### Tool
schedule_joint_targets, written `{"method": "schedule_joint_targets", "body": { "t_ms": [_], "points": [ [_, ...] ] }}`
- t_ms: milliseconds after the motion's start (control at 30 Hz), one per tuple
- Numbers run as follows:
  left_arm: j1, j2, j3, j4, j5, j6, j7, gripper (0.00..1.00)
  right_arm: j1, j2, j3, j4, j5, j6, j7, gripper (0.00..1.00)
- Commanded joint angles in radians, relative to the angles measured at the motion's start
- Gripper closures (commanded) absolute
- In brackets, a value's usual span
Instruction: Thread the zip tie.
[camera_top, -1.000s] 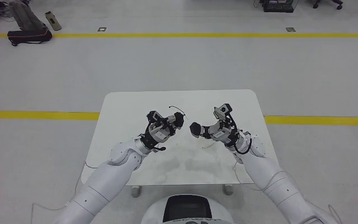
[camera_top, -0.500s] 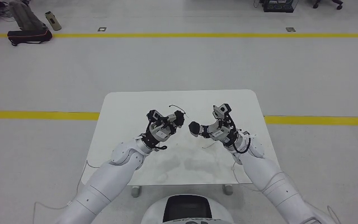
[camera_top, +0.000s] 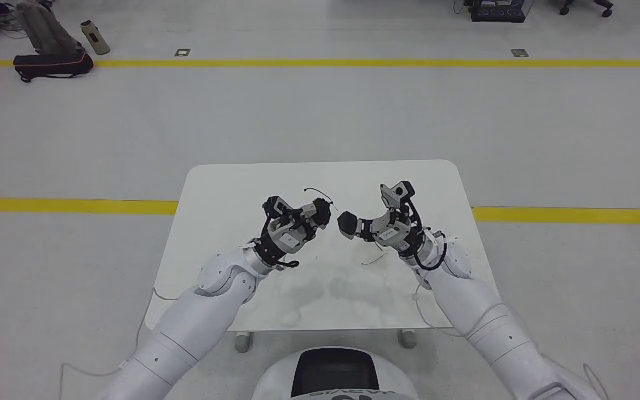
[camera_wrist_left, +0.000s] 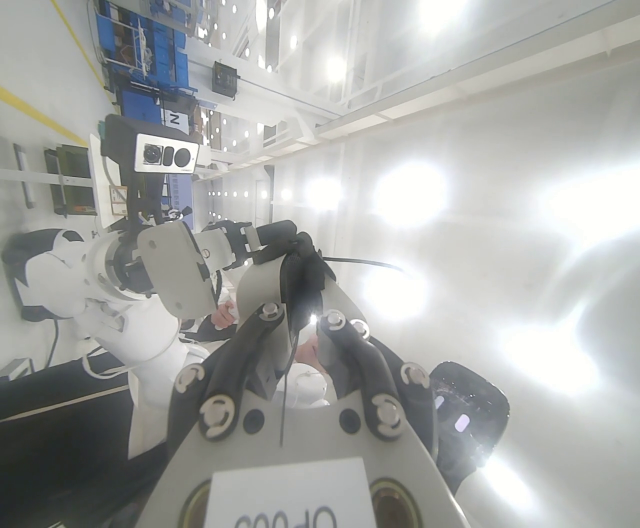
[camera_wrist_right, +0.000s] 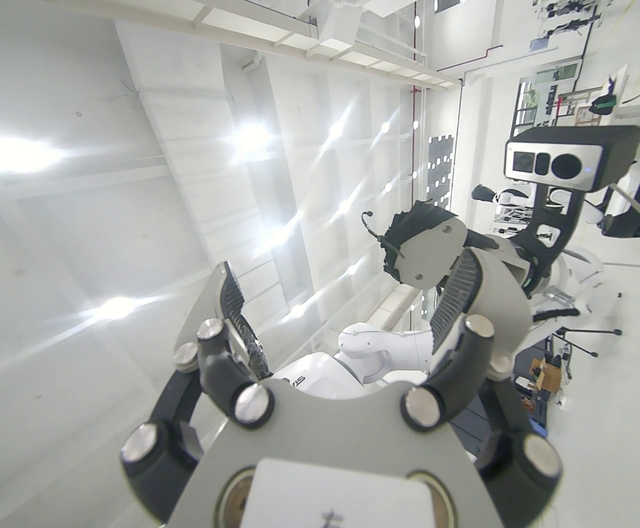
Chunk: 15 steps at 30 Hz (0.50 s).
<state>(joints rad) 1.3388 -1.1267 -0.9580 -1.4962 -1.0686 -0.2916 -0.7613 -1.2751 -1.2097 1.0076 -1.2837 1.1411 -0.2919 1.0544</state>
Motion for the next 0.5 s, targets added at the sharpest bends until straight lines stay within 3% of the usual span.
{"method": "schedule_joint_targets", "body": {
  "t_ms": [0, 167, 467],
  "points": [
    [0.003, -0.001, 0.003, -0.008, -0.006, 0.012, 0.013, 1.0, -0.002, -0.001, 0.0, -0.01, -0.016, 0.009, -0.013, 0.0],
    [0.011, -0.006, 0.001, -0.014, -0.061, 0.052, -0.004, 1.0, 0.014, -0.009, -0.002, 0.002, -0.028, 0.031, -0.001, 0.0],
    [0.012, -0.011, -0.012, 0.002, -0.082, 0.072, -0.062, 1.0, 0.031, -0.02, -0.002, 0.036, -0.016, 0.07, 0.07, 0.0]
  ]
}}
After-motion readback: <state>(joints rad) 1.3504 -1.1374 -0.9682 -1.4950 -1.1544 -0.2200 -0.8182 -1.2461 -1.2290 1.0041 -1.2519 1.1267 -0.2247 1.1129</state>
